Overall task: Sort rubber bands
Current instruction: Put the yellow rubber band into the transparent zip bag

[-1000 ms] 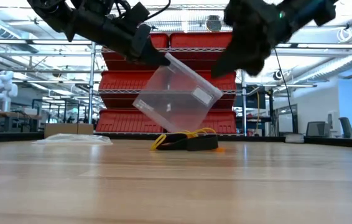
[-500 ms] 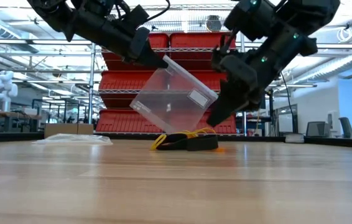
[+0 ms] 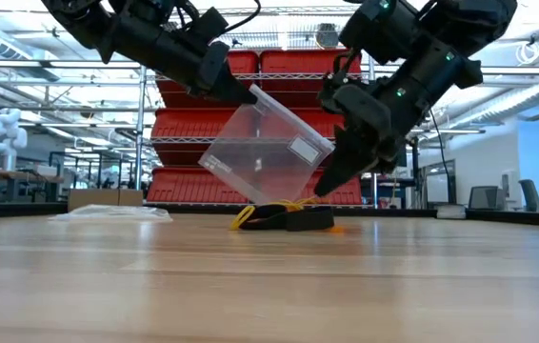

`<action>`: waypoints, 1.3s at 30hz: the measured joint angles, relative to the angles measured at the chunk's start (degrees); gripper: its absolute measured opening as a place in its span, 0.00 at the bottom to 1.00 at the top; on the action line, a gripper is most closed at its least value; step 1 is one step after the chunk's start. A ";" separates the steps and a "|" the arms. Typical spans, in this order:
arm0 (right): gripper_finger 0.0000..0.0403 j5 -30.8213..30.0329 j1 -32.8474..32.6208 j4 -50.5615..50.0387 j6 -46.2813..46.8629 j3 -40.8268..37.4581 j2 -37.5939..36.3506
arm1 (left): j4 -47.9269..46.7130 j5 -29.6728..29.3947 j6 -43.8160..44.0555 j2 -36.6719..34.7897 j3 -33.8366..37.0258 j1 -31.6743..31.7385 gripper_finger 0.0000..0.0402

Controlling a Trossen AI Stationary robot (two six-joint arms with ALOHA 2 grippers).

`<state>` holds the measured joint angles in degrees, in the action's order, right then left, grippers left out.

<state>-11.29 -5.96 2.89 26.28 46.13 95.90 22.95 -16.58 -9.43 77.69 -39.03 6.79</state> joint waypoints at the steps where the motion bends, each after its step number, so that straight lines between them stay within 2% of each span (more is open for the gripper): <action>1: 0.02 -0.23 0.00 -0.67 -0.28 0.54 0.00 | -0.01 0.00 0.00 0.00 0.00 0.00 0.00; 9: 0.02 -0.68 0.00 -11.88 -1.62 6.50 -0.46 | -0.10 0.02 0.00 0.00 0.00 0.00 0.00; 18: 0.28 0.78 -0.02 -13.81 0.07 6.99 -0.44 | -0.12 0.04 0.00 0.00 -0.01 0.00 0.00; 23: 0.33 0.83 -0.04 -13.69 -0.02 6.99 0.04 | -0.10 0.04 0.01 0.00 -0.02 0.00 0.00; 33: 0.27 0.74 -0.02 -11.96 -1.32 6.97 3.31 | -0.05 0.07 0.02 0.00 0.00 0.00 0.00; 36: 0.18 0.70 -0.02 -12.02 -1.65 6.97 3.65 | -0.08 0.07 0.02 0.00 0.00 0.00 0.00; 39: 0.05 -0.79 -0.13 -12.02 -2.01 6.95 3.07 | -0.10 0.09 0.02 0.00 0.00 0.00 0.00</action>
<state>-12.07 -6.09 -9.13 24.27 53.08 98.96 22.85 -16.49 -9.41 77.69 -39.03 6.79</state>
